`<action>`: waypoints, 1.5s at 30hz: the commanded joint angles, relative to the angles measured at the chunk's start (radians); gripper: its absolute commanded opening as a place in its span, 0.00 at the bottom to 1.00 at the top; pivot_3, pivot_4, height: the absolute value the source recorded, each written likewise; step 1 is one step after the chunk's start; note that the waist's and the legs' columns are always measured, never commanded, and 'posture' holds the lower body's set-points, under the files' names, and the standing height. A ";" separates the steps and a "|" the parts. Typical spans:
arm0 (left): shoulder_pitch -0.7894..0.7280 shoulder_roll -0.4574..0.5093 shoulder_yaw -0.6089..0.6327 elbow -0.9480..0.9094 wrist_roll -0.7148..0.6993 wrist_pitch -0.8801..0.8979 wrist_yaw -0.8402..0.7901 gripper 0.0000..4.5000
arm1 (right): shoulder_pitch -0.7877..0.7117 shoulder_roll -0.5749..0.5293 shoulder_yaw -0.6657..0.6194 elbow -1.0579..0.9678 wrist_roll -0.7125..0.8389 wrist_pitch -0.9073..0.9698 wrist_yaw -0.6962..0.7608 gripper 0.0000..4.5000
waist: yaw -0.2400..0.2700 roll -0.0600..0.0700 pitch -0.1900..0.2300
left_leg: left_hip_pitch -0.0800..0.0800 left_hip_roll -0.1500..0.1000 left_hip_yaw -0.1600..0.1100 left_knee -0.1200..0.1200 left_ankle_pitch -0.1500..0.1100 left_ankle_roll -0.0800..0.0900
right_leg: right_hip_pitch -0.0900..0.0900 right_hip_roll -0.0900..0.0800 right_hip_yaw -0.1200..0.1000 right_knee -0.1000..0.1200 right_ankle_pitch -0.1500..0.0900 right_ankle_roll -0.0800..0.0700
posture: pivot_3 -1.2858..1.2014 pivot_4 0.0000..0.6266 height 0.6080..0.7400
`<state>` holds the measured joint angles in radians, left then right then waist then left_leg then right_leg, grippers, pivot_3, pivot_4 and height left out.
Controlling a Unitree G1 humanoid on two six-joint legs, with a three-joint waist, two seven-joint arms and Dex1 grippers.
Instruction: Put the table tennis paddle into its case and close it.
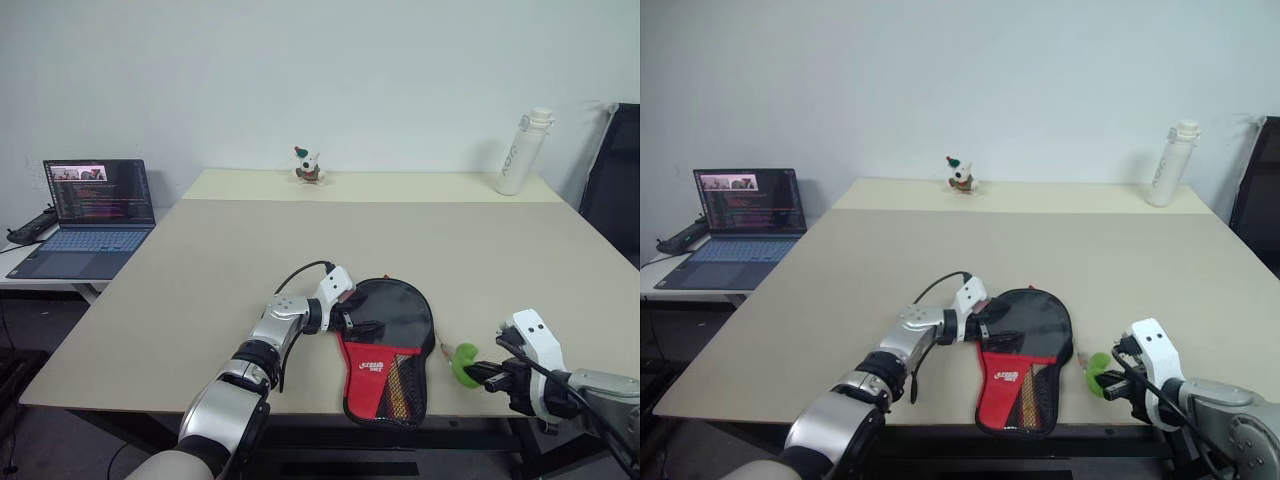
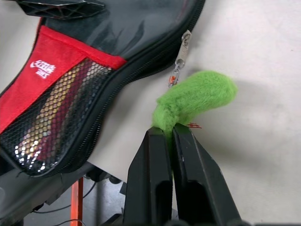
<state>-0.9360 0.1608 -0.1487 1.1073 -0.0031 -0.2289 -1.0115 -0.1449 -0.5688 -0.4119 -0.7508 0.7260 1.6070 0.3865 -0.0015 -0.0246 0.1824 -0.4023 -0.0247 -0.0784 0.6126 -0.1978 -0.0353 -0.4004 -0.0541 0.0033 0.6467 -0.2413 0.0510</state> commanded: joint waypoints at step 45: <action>0.386 0.460 0.190 -1.032 -0.442 0.773 -0.194 1.00 | -0.690 0.236 0.424 1.486 -0.466 -1.156 0.315 0.76 | -0.032 0.001 0.005 | -0.001 0.002 0.002 -0.003 0.000 0.000 | -0.005 0.001 0.003 0.001 0.002 -0.005 | 0.52 0.24 1.00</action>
<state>-0.5492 0.6069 0.0184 0.1211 -0.4231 0.5405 -1.2128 -0.8219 -0.3405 0.0201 0.7203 0.2664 0.4629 0.6936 -0.0337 -0.0240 0.1879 -0.4025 -0.0228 -0.0760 0.6098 -0.1978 -0.0355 -0.4049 -0.0530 0.0069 0.6483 -0.2398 0.0456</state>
